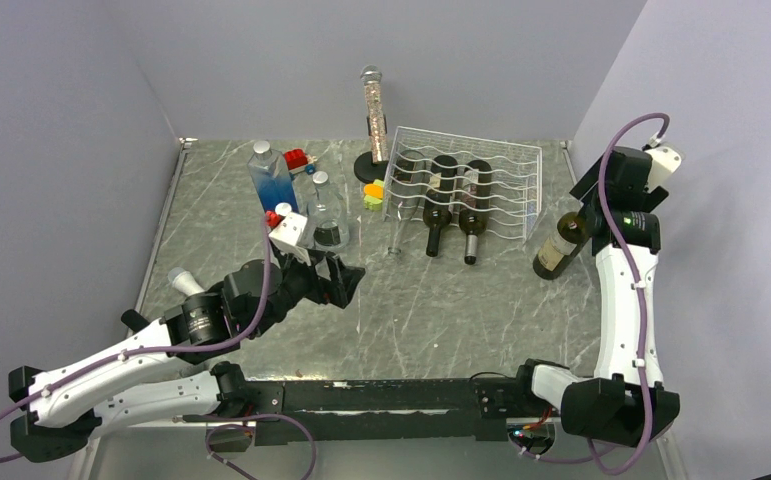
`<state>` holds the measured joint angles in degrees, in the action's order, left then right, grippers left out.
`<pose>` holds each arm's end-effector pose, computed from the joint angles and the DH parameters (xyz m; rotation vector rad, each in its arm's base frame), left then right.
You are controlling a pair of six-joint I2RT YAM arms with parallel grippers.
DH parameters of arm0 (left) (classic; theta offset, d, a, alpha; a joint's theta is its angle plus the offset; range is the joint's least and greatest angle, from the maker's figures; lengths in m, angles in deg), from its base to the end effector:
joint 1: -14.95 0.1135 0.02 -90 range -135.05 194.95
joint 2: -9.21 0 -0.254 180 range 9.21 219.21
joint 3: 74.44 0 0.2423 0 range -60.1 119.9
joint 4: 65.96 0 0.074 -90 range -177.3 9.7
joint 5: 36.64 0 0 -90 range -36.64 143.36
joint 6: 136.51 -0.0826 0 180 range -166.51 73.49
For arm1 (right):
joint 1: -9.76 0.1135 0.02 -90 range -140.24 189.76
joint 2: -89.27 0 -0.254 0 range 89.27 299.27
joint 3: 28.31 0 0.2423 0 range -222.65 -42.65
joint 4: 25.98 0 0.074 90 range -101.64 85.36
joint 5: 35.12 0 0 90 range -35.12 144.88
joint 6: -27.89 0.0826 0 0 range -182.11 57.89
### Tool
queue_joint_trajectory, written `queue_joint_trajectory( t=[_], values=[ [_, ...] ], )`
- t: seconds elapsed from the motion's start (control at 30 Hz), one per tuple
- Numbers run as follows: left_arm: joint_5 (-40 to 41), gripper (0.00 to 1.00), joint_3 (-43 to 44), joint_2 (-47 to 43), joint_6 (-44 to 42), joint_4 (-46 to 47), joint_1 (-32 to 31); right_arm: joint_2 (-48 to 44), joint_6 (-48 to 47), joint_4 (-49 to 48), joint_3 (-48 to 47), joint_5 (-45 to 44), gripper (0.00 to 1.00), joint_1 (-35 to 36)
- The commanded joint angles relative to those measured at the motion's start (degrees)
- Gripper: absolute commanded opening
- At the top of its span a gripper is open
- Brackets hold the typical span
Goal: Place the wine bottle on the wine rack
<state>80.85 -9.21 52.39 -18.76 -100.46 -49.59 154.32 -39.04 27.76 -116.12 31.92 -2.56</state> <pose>0.1218 -0.1670 0.3465 0.2309 1.8082 -0.7330 0.2520 -0.0880 0.3603 0.8540 1.8955 -0.3081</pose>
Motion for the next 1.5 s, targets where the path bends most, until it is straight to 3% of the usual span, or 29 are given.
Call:
queue_joint_trajectory(
  t=[0.0,0.17,0.4,0.67,0.73,0.83,0.93,1.2,1.3,1.47],
  values=[
    [2.21,0.99,-0.71,-2.54,0.78,2.95,0.18,-0.2,-0.93,-1.08,1.24,3.43,0.8,-1.08],
    [4.47,0.99,-2.79,-3.34,0.33,3.36,0.13,0.92,-2.7,-1.16,1.15,2.64,0.77,-1.22],
    [9.06,0.99,-1.81,0.02,0.6,1.01,0.12,0.75,-5.12,-0.15,1.87,1.35,0.59,-0.98],
    [6.44,0.99,-2.45,-0.38,-0.5,2.49,0.2,0.17,-5.37,0.37,4.04,1.62,0.57,0.57],
    [6.38,0.99,-2.17,-0.58,-0.5,1.97,0.17,0.02,-5.3,0.74,3.99,-0.31,0.48,1.67],
    [5.57,0.99,-2.26,-1.23,-0.21,1.73,0.2,0.16,-5.82,1.87,2.22,-3.4,0.22,3.47],
    [3.86,0.99,-2.15,-1.24,-0.01,1.62,0.18,1.94,-6.61,6.14,-2.84,-8.71,0.02,9.19],
    [-0.96,0.99,0.95,1.02,0.69,-1.53,0.13,4.69,-5.46,16.09,-14.63,-22.27,0.0,24.26],
    [-1.4,0.99,0.85,0.93,1.28,-1.2,0.19,4.15,-5.12,18.02,-17.83,-23.43,0.0,27.45],
    [6.23,0.99,1.75,0.84,5.95,-3.23,0.12,1.69,-6.53,19.01,-21.86,-19.22,0.0,31.51]
  ],
)
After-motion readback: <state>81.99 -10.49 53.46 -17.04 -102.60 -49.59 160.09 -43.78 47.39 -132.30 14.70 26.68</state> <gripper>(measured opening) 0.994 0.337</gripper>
